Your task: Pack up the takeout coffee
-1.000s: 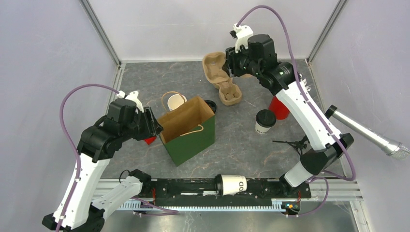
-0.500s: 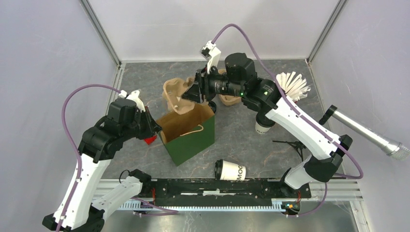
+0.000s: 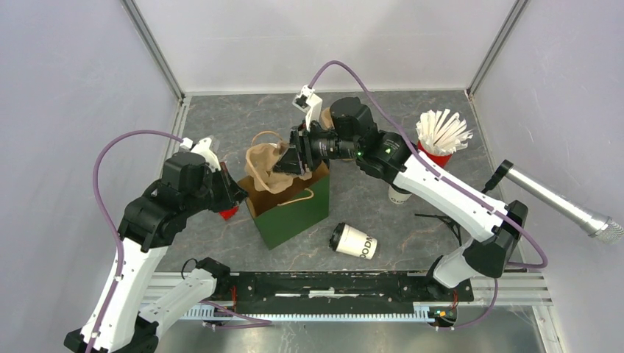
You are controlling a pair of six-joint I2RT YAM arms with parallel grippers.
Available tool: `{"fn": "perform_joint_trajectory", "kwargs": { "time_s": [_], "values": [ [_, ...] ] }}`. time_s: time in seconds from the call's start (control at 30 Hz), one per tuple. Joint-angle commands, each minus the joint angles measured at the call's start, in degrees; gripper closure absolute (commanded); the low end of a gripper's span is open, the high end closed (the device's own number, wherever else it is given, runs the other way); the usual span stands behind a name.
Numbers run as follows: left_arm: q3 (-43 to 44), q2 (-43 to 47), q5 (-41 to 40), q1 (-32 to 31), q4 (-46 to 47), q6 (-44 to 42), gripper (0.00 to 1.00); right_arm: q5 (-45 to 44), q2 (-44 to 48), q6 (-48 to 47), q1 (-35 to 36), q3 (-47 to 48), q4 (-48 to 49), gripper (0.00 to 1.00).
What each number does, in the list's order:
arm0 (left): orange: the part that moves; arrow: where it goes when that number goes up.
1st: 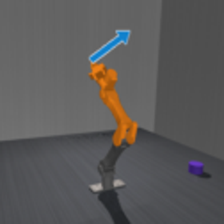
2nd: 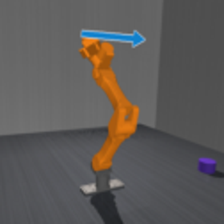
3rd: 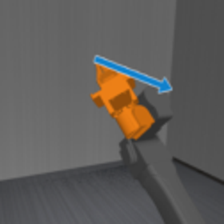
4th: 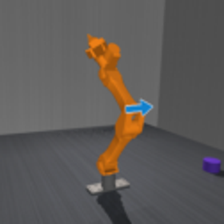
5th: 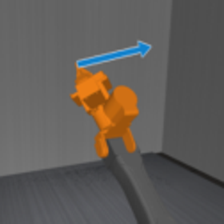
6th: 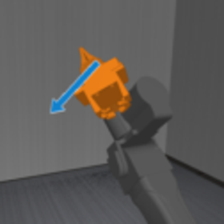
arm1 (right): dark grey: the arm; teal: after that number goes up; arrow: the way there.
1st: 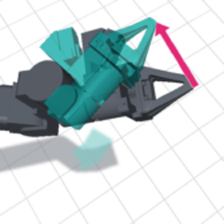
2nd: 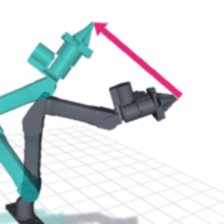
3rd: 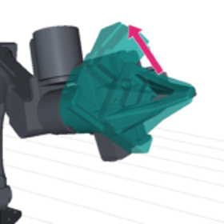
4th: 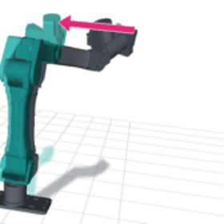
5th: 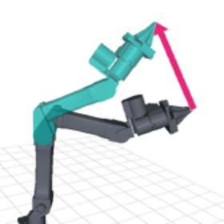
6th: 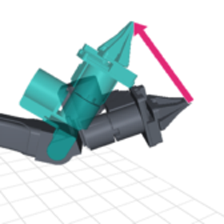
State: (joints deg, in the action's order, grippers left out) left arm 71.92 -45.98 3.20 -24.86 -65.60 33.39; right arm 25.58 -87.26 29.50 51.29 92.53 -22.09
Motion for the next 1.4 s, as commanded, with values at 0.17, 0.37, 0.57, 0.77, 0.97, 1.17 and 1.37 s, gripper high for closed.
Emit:
{"fn": "perform_joint_trajectory", "kwargs": {
  "time_s": [0.17,0.37,0.57,0.77,0.97,1.17,1.37],
  "values": [
    [0.3,0.2,1.5,-0.1,4.0,2.9,0.98,-5.1,-3.4,-7.0,0.2,3.8,-11.1,0.54],
    [0.0,0.1,2.5,0.0,4.9,3.2,0.98,-9.5,-7.0,-10.2,1.1,9.3,-17.8,0.54],
    [0.5,0.4,3.3,0.0,5.4,3.1,0.98,-18.5,-9.8,-11.8,3.9,11.9,-22.4,0.53],
    [0.0,0.3,3.9,0.0,5.5,3.2,0.98,-27.0,-11.0,-11.8,6.3,12.2,-25.2,0.53],
    [0.1,0.0,4.2,0.0,5.8,3.1,0.98,-33.0,-12.0,-11.9,6.8,12.4,-26.8,0.53],
    [-0.6,-0.1,5.2,0.0,6.3,3.2,0.98,-35.6,-12.3,-11.6,7.0,10.5,-24.1,0.53],
    [-0.6,-0.6,5.5,0.0,6.7,3.2,0.96,-36.3,-13.4,-11.3,8.3,8.6,-23.8,0.5]
  ]
}}
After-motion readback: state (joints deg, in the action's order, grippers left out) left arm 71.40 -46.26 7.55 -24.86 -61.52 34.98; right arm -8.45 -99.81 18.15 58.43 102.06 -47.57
